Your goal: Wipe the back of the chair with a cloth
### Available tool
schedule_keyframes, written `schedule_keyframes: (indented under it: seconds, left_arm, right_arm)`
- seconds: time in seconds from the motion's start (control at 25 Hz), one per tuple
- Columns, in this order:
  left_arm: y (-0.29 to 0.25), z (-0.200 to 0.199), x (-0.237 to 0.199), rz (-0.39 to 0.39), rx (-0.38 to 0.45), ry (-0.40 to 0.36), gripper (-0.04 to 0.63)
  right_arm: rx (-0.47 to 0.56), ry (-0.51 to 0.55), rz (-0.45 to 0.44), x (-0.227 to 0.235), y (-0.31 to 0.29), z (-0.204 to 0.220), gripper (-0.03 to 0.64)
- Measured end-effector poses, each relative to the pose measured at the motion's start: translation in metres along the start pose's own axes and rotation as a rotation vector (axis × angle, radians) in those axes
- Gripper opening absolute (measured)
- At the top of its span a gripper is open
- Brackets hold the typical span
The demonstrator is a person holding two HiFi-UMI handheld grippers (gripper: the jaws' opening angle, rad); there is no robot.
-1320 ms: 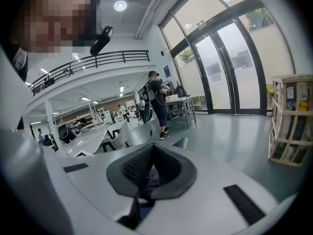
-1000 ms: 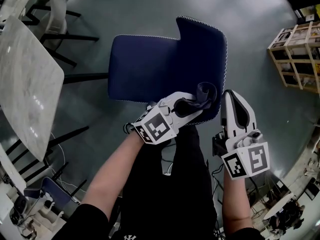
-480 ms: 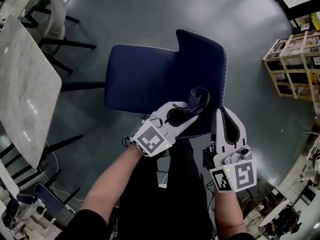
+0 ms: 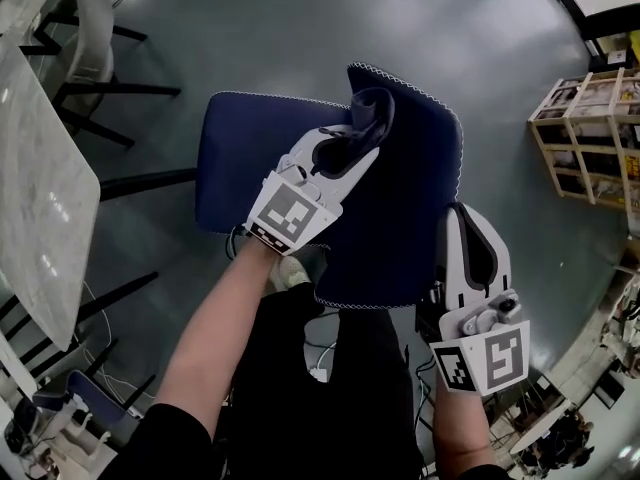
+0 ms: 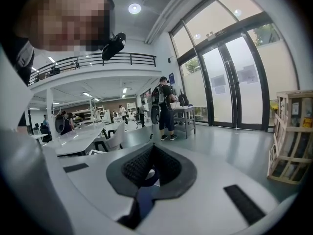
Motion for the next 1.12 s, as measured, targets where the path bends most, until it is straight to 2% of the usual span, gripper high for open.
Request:
schedule_keyframes:
  seconds: [0.12, 0.28, 0.4, 0.8, 1.12]
  left_arm:
    - [-0.015, 0.011, -0.018, -0.021, -0.026, -0.022, 0.071]
    - [-0.031, 0.021, -0.028, -0.027, -0.036, -0.041, 0.071]
    - [-0.04, 0.028, -0.028, -0.011, -0.038, -0.048, 0.071]
    - [-0.054, 0.027, -0.005, 0.023, -0.022, -0.016, 0.071]
    - [-0.046, 0.022, 0.023, 0.04, -0.005, 0.011, 0.071]
  right_arm:
    - [-0.012, 0.001, -0.004, 0.012, -0.013, -0.003, 0.014]
    - [-0.053, -0.055, -0.03, 0.023, -0.023, -0.004, 0.014]
    - [-0.064, -0.016, -0.024, 0.026, -0.029, -0.007, 0.014]
    - [-0.078, 0.081, 0.049, 0.018, -0.049, -0.034, 0.014]
    - [-0.035, 0.025, 0.058, -0.006, -0.048, -0.023, 0.014]
Point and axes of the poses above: the fingertips, and each gripper's own axes: y backward along the fingers, x to its right, z out of its underside, the point moved 9 cm from there along y, backward along the fingers, and after that the axes turned 13 degrees about -y, right-handed, at the moved point
